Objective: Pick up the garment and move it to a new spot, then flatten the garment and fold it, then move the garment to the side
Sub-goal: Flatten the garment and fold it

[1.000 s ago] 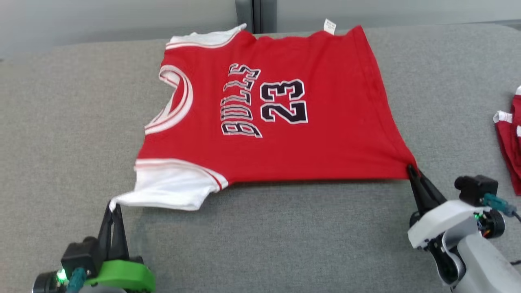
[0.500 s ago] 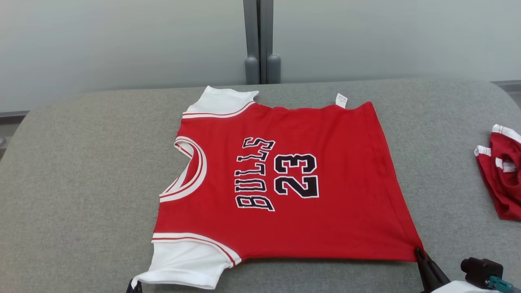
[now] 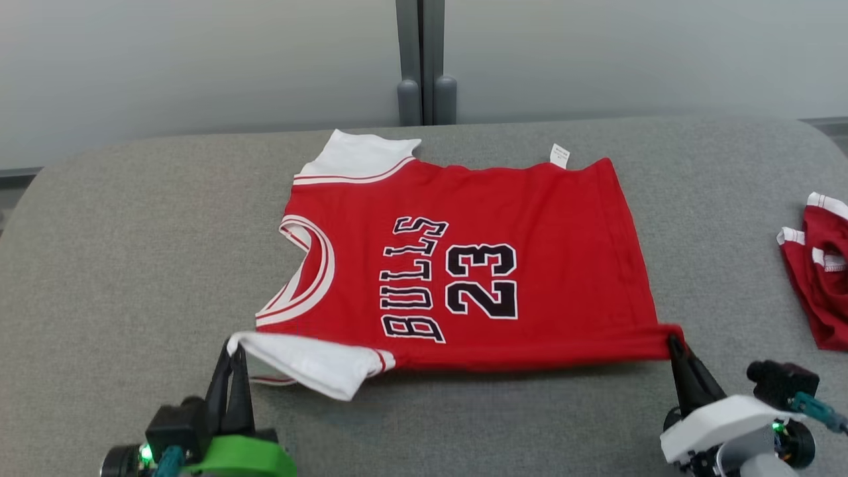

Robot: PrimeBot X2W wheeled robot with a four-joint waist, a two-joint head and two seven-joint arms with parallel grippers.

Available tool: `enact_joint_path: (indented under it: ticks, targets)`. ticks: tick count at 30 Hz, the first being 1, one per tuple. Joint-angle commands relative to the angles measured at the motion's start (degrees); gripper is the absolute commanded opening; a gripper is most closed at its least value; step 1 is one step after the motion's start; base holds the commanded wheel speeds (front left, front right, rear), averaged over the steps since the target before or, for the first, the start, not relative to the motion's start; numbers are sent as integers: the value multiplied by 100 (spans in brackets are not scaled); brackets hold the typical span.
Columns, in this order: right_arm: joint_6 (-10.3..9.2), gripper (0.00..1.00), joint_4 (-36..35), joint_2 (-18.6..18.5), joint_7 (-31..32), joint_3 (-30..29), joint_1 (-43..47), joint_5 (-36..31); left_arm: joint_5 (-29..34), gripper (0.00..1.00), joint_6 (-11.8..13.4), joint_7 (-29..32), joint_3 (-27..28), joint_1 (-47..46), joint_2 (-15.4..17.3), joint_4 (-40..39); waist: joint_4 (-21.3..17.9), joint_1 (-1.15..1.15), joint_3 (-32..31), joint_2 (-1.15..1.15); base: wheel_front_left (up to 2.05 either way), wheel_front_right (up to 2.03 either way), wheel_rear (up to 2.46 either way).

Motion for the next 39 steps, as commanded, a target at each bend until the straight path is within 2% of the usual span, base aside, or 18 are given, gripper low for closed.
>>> enact_joint_path:
  ticks: [1,8,23,24,25,26,27,30,39]
  targets:
    - [-9,0,-8,-6,-23,-7,-219,40,31,0,2,-15,-37,-303,28,-18,-66,0,267,0,0,0,0]
    - [-9,0,185,81,-23,77,-1131,35,36,0,-20,-15,-171,-1430,27,239,-192,0,833,0,0,0,0]
    - [-9,0,642,264,-23,169,-2225,-277,225,0,22,-15,111,-2597,28,1103,-362,0,1555,0,0,0,0]
    - [-9,0,671,284,-23,132,-2268,-279,241,25,26,-16,137,-2660,27,1119,-367,0,1583,0,0,0,0]
    - [-9,0,682,295,-23,96,-2304,-303,230,79,45,-15,167,-2699,27,1133,-369,0,1603,0,0,0,0]
    - [-9,31,670,304,-24,41,-2337,-342,181,100,55,-15,191,-2704,27,1182,-371,0,1614,0,0,0,0]
    - [-9,100,668,309,-24,-53,-2351,-404,145,100,61,-16,213,-2714,27,1227,-370,0,1622,0,0,0,0]
    - [-8,100,695,354,-24,-108,-2310,-619,144,100,52,-16,228,-2688,27,1262,-356,0,1619,0,0,0,0]
    - [-8,100,323,361,-24,-427,-1839,-1803,-127,100,278,-15,218,-2111,27,1405,-300,0,1513,0,0,0,0]
